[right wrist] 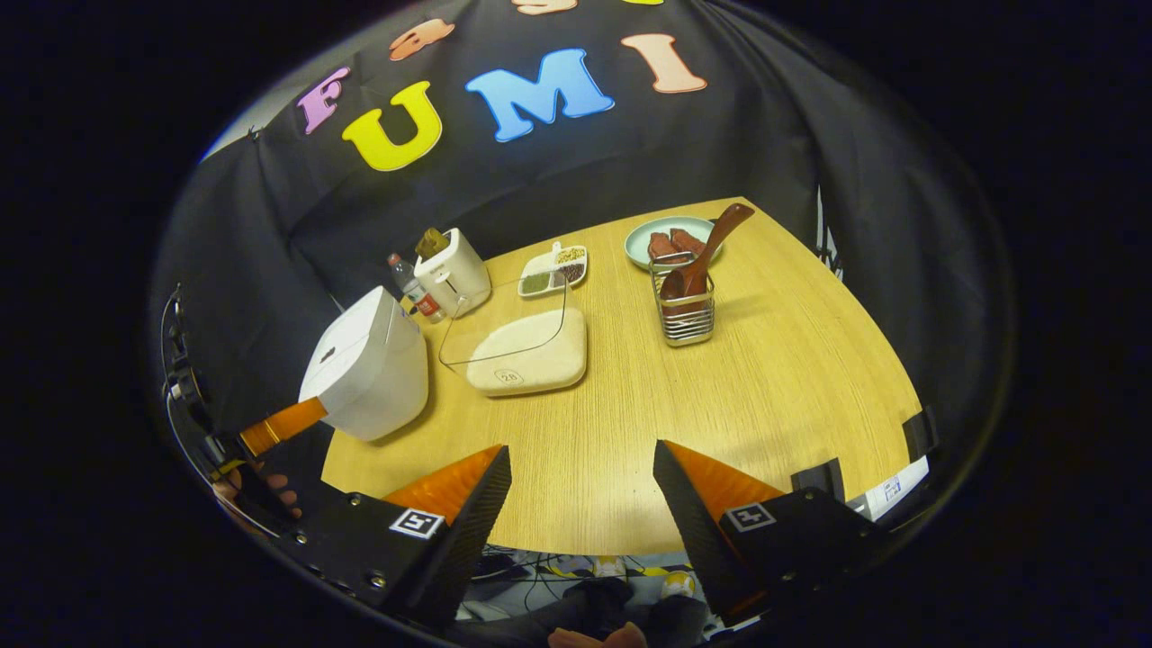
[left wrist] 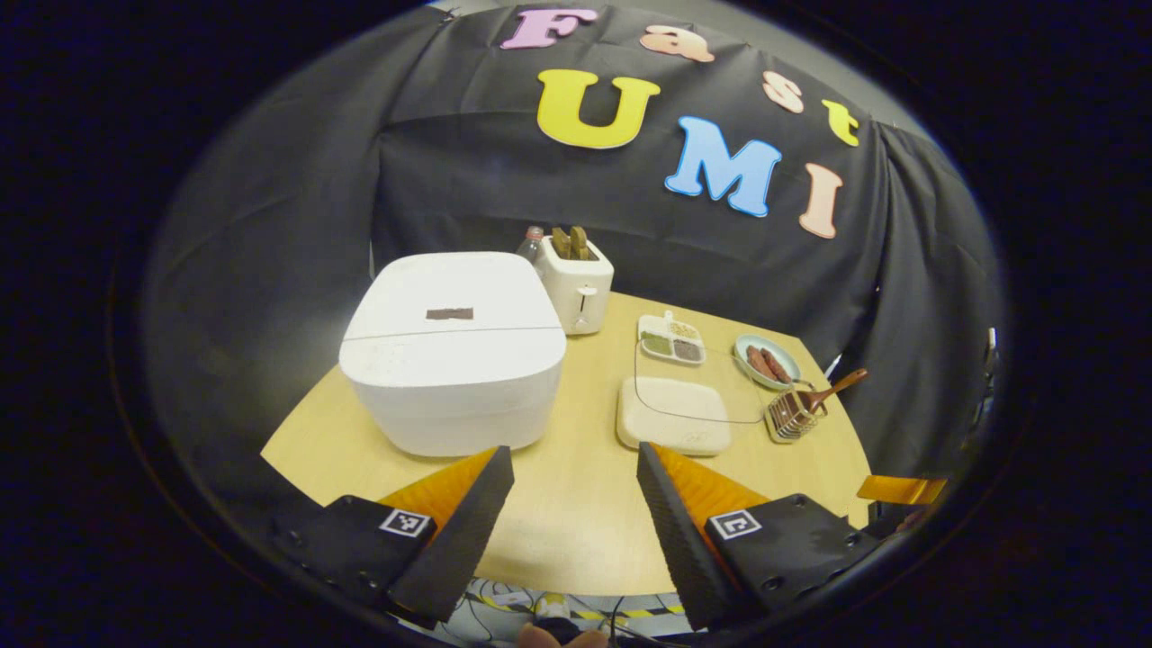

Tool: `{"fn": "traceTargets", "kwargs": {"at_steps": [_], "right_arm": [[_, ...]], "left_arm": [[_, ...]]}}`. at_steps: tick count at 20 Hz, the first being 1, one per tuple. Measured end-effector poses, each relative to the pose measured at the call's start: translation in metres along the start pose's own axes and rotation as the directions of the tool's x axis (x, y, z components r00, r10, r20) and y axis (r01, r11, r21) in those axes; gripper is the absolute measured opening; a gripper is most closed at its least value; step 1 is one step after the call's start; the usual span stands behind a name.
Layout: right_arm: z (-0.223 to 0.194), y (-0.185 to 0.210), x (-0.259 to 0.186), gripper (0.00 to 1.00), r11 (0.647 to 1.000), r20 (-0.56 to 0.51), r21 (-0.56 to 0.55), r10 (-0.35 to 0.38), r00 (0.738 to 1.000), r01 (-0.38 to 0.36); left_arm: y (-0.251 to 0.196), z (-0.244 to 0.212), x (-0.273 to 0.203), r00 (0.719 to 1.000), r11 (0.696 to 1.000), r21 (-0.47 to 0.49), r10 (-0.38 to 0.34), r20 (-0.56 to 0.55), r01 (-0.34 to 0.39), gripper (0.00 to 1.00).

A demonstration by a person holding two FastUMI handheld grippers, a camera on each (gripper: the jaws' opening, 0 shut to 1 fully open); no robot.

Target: Close the left gripper, press the button to open the rice cooker; take a wooden spoon from the chopstick holder with the right hand, scoop a spoonful of rice and pour it into the rice cooker, then put the wooden spoon back into the chopstick holder.

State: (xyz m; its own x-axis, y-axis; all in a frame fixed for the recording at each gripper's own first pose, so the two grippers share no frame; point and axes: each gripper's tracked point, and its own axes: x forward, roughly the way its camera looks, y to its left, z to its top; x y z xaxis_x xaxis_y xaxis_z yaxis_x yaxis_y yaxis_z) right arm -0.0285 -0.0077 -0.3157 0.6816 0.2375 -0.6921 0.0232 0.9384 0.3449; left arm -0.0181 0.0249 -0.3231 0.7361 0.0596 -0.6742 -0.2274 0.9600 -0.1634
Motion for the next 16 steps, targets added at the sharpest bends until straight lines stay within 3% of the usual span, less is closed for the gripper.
{"fn": "traceTargets", "kwargs": {"at_steps": [3,5,7,10,11,13,14,15,16], "right_arm": [[0.010,-0.021,-0.016,0.98,0.999,0.044,0.039,0.033,0.999,-0.035],[0.004,-0.038,-0.020,0.98,0.998,0.049,0.044,0.038,0.998,-0.040],[-0.001,-0.045,-0.019,0.98,0.998,0.056,0.050,0.045,0.997,-0.048],[0.009,-0.040,-0.033,0.98,0.998,0.104,0.035,0.043,0.994,-0.047],[0.022,-0.035,-0.040,0.98,0.999,0.151,0.009,0.042,0.988,-0.044],[0.054,-0.027,-0.056,0.97,0.998,0.251,-0.062,0.020,0.968,-0.004],[0.072,-0.020,-0.067,0.97,0.995,0.308,-0.093,0.006,0.951,0.024],[0.093,-0.012,-0.079,0.97,0.992,0.365,-0.117,-0.009,0.931,0.055],[0.112,-0.003,-0.093,0.97,0.987,0.426,-0.139,-0.018,0.904,0.085]], "left_arm": [[-0.021,-0.015,-0.026,1.000,1.000,0.023,0.010,-0.015,-0.010,1.00],[-0.027,-0.026,-0.045,0.999,0.998,0.042,0.037,-0.032,-0.035,0.92],[-0.032,-0.030,-0.065,0.998,0.997,0.049,0.053,-0.025,-0.051,0.97],[-0.034,-0.030,-0.088,0.997,0.995,0.061,0.078,-0.008,-0.078,0.92],[-0.039,-0.020,-0.095,0.997,0.995,0.073,0.071,0.023,-0.073,0.97],[-0.053,0.014,-0.108,0.993,0.992,0.114,0.044,0.113,-0.057,0.92],[-0.061,0.037,-0.115,0.985,0.990,0.137,0.021,0.170,-0.045,1.00],[-0.072,0.061,-0.124,0.972,0.987,0.160,-0.007,0.234,-0.031,0.92],[-0.080,0.085,-0.132,0.953,0.984,0.179,-0.033,0.302,-0.023,0.96]]}}
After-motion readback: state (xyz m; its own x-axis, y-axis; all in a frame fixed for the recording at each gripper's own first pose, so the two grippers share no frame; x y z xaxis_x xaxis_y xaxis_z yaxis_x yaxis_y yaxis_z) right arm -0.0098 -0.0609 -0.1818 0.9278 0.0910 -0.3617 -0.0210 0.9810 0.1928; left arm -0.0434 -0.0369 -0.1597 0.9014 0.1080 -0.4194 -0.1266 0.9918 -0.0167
